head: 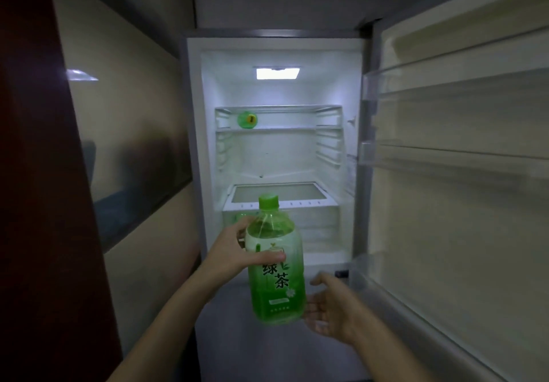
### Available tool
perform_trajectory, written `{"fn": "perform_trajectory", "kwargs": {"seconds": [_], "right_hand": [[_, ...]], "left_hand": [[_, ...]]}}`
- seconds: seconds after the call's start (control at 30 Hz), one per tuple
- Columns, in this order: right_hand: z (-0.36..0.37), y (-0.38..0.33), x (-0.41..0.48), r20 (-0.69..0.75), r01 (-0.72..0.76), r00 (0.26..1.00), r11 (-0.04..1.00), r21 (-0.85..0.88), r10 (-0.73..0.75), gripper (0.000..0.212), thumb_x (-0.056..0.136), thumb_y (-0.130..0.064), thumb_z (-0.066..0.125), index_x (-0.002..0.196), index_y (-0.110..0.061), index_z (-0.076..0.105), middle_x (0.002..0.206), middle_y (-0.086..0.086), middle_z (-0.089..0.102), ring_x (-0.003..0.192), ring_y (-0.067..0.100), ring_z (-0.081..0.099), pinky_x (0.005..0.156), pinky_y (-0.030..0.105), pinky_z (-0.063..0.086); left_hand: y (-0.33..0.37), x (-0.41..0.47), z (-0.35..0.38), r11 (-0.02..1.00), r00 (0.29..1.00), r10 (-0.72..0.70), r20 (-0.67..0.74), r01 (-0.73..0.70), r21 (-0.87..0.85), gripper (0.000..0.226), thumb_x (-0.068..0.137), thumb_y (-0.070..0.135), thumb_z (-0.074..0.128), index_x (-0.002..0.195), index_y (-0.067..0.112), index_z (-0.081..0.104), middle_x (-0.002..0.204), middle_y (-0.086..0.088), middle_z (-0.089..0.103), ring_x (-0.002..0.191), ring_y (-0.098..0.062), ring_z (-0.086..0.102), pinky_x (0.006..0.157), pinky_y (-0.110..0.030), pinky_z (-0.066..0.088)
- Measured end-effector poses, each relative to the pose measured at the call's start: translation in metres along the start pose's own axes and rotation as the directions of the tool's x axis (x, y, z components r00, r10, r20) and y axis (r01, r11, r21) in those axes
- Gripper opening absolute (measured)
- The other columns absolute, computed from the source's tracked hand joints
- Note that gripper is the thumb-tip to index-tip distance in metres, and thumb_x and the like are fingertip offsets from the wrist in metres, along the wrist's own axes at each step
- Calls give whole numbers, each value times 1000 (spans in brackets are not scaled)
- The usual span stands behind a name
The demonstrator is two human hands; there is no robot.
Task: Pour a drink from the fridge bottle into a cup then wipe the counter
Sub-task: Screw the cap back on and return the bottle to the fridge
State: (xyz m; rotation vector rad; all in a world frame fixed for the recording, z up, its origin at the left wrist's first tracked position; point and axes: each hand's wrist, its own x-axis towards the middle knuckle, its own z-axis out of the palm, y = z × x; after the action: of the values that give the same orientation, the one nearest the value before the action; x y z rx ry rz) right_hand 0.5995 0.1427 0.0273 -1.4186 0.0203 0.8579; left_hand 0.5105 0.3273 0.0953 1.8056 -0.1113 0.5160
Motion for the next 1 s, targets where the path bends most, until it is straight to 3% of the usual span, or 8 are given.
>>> {"fn": "perform_trajectory", "kwargs": {"seconds": [0.13, 0.27, 0.37, 0.43, 0.6, 0.77, 0.83, 1.0], "right_hand": [[25, -25, 43, 0, 19, 1000, 999, 50, -19, 35, 84, -27, 46, 79, 2, 63, 68, 12, 58, 68, 21, 50, 64, 28, 39], [40, -51, 80, -11, 37, 999, 997, 66, -36, 32, 83, -24, 45, 84, 2, 63, 68, 11, 58, 67, 21, 51, 63, 28, 43], [46, -72, 110, 8, 40, 999, 996, 79, -41, 32, 82, -24, 45, 80, 2, 61, 67, 10, 55, 63, 19, 46, 58, 26, 41], [51, -89, 133, 28, 49, 998, 994, 101, -52, 30, 80, -24, 45, 76, 2, 60, 66, 9, 49, 59, 17, 39, 57, 25, 37], [65, -144, 192, -6, 149, 989, 987, 56, -149, 25, 86, -24, 42, 73, -5, 52, 63, 6, 45, 59, 16, 42, 59, 25, 43], [81, -209, 243, 6, 199, 980, 979, 35, -199, 18, 83, -22, 42, 70, -11, 44, 60, 3, 37, 54, 15, 36, 54, 23, 40], [84, -233, 262, 17, 227, 974, 974, 11, -227, 20, 85, -23, 40, 68, -12, 43, 62, 4, 37, 57, 15, 38, 56, 26, 40], [90, -277, 302, 16, 231, 973, 972, -50, -230, 23, 88, -24, 38, 98, -7, 49, 73, 6, 48, 61, 15, 47, 47, 19, 41]], "left_hand": [[-27, 31, -37, 1000, 997, 5, -72, -4, 19, 64, 56, 22, 96, 114, 21, 70, 107, -3, 75, 101, -21, 72, 90, -45, 56], [-48, 61, -61, 1000, 993, 11, -122, -9, 17, 61, 56, 9, 95, 110, 16, 68, 102, -3, 76, 96, -20, 72, 80, -31, 59], [-61, 88, -71, 999, 987, 25, -160, -22, 23, 57, 58, 3, 91, 109, 13, 67, 99, -3, 76, 94, -19, 73, 76, -28, 59], [-68, 107, -77, 998, 983, 43, -179, -35, 51, 56, 58, 3, 91, 108, 14, 66, 99, -2, 76, 92, -15, 73, 74, -25, 59], [-75, 156, -93, 982, 960, 131, -249, -90, 168, 62, 57, 10, 94, 111, 13, 64, 100, 1, 75, 90, -7, 72, 70, -17, 56], [-86, 210, -107, 952, 916, 213, -341, -115, 284, 71, 50, 41, 97, 111, 22, 64, 100, 13, 73, 93, -3, 70, 79, -30, 59], [-93, 229, -106, 926, 887, 247, -390, -98, 364, 74, 49, 54, 92, 112, 31, 62, 100, 22, 70, 91, 4, 67, 80, -28, 57], [-117, 266, -85, 835, 817, 325, -477, -11, 550, 76, 49, 79, 74, 113, 42, 56, 99, 21, 69, 91, 1, 66, 80, -30, 55]]}}
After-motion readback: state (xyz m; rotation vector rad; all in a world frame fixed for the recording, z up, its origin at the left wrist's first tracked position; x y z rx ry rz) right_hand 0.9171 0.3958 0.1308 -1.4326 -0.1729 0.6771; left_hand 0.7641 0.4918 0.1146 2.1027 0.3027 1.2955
